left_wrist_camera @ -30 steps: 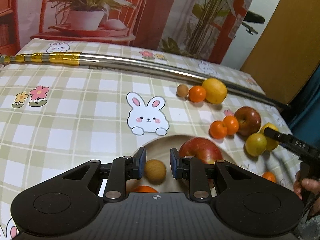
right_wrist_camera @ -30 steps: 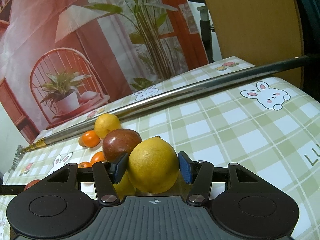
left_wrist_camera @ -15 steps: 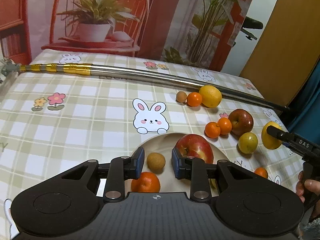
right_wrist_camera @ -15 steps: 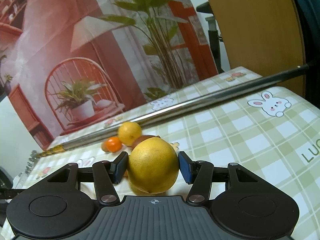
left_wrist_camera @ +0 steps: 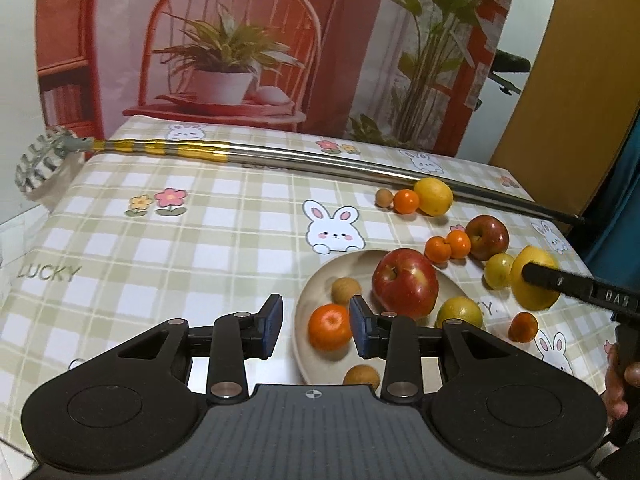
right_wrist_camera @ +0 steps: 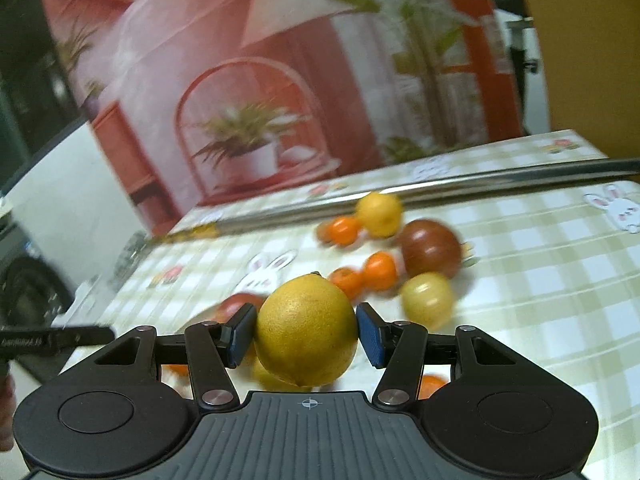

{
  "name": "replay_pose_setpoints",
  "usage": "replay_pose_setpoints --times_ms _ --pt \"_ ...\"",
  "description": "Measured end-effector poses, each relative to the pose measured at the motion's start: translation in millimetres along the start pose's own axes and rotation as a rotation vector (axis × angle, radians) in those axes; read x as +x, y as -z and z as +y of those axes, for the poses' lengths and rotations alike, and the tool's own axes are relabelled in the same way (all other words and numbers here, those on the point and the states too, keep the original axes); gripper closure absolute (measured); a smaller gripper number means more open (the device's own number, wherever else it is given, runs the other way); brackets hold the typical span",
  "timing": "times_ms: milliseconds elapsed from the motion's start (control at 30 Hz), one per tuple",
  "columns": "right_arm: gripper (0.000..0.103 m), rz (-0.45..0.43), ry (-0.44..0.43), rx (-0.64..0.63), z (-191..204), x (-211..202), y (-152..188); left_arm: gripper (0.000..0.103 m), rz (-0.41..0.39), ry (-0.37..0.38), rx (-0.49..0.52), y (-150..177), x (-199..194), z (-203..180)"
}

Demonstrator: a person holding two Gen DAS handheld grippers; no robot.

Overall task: Organize fruits
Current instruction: 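Carry the brown fruit and grapefruit into the white plate and open both tools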

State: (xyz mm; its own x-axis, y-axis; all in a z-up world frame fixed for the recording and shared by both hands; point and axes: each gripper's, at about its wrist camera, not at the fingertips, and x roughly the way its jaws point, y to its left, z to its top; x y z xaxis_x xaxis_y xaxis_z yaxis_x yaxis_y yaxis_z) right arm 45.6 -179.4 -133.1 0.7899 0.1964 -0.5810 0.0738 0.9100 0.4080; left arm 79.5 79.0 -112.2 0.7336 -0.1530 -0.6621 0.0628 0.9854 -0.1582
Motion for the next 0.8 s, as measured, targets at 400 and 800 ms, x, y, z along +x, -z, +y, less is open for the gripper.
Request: replay_pose_setpoints --times_ms 400,800 --pt "0.052 0.269 -0.105 -0.219 70.7 32.8 18.2 0.062 0.000 -0.002 -0.028 19.7 -15.8 18.4" --pt "0.052 0.425 -0.221 -0.255 91.6 71.3 27.0 0.062 0.010 -0.008 -0.068 19.9 -9.5 27.8"
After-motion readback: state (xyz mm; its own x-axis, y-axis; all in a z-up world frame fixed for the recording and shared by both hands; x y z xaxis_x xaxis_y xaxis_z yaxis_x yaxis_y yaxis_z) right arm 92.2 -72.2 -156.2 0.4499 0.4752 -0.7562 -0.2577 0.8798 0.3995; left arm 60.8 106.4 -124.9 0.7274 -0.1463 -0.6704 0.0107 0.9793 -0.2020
